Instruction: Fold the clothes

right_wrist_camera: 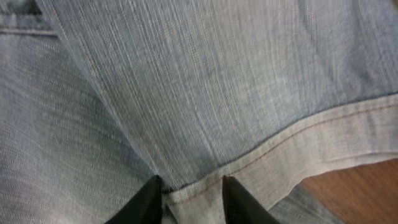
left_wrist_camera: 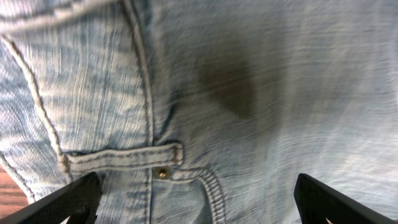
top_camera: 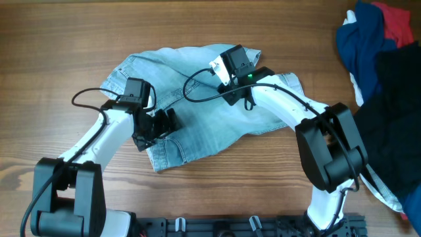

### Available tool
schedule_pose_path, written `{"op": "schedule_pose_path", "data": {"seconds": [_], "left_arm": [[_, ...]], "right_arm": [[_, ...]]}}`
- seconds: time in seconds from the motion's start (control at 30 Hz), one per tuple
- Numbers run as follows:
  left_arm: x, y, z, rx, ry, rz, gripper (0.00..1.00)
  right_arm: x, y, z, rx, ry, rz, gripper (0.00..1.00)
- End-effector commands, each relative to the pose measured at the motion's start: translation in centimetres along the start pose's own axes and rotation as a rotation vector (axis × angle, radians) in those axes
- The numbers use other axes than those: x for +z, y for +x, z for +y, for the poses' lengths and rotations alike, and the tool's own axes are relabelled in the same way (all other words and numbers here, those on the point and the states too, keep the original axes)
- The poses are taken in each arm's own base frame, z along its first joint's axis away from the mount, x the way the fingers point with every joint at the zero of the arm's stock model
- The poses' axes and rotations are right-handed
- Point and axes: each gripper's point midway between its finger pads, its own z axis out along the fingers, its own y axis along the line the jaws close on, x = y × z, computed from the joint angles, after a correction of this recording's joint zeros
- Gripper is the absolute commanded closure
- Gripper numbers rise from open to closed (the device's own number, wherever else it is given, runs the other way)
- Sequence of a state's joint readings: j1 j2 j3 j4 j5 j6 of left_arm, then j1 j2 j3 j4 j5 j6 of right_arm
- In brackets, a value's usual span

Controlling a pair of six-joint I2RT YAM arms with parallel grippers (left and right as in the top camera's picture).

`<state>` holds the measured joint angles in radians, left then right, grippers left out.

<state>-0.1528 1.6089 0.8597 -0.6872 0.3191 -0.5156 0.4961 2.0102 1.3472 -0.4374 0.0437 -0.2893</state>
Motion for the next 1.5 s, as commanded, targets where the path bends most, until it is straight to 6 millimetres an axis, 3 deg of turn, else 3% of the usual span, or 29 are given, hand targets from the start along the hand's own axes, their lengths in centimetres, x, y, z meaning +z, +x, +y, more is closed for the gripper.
{"op": "schedule_pose_path", "data": {"seconds": [0.0,0.1,0.2,0.4,0.57,0.7,0.8,0.97,1.07,1.1,1.17,1.3,1.47], "left_arm": [[0.2,0.8,0.4,-0.020,-0.005,0.018,0.00],[0.2,0.8,0.4,-0.020,-0.004,0.019,0.00],[0.2,0.8,0.3,-0.019,-0.001,0.020,0.00],[0.2,0.8,0.3,-0.019,-0.001,0.019,0.00],[0.2,0.7,0.3,-0.018,0.001,0.017,0.00],[0.2,0.7,0.3,-0.018,0.001,0.017,0.00],[0.2,0.7,0.3,-0.018,0.000,0.016,0.00],[0.2,0.7,0.3,-0.019,0.001,0.017,0.00],[0.2,0.8,0.3,-0.020,-0.002,0.020,0.00],[0.2,0.9,0.4,-0.021,-0.004,0.024,0.00],[0.2,1.1,0.5,-0.024,-0.008,0.030,0.00],[0.2,1.1,0.5,-0.024,-0.010,0.031,0.00],[0.2,1.1,0.5,-0.024,-0.009,0.031,0.00]], "right_arm": [[0.5,0.0,0.0,0.008,-0.008,-0.004,0.70],[0.9,0.3,0.1,0.009,-0.012,0.007,0.75],[1.3,1.0,0.7,0.007,-0.037,0.033,0.69],[1.7,1.5,0.9,0.005,-0.045,0.052,0.68],[1.7,1.5,0.2,0.019,-0.003,0.056,0.95],[0.7,1.2,-3.0,0.167,0.177,0.054,0.96],[-2.5,-2.2,-6.2,0.212,0.318,-0.055,0.96],[-12.1,-12.7,-14.9,0.379,0.628,-0.483,0.96],[-16.6,-16.5,-17.8,0.455,0.655,-0.718,0.69],[-17.9,-17.4,-18.6,0.469,0.655,-0.779,0.54],[-18.6,-17.3,-19.8,0.480,0.673,-0.797,0.37],[-16.0,-14.2,-20.4,0.415,0.689,-0.605,0.02],[-11.8,-8.0,-18.9,0.365,0.620,-0.279,0.00]]}}
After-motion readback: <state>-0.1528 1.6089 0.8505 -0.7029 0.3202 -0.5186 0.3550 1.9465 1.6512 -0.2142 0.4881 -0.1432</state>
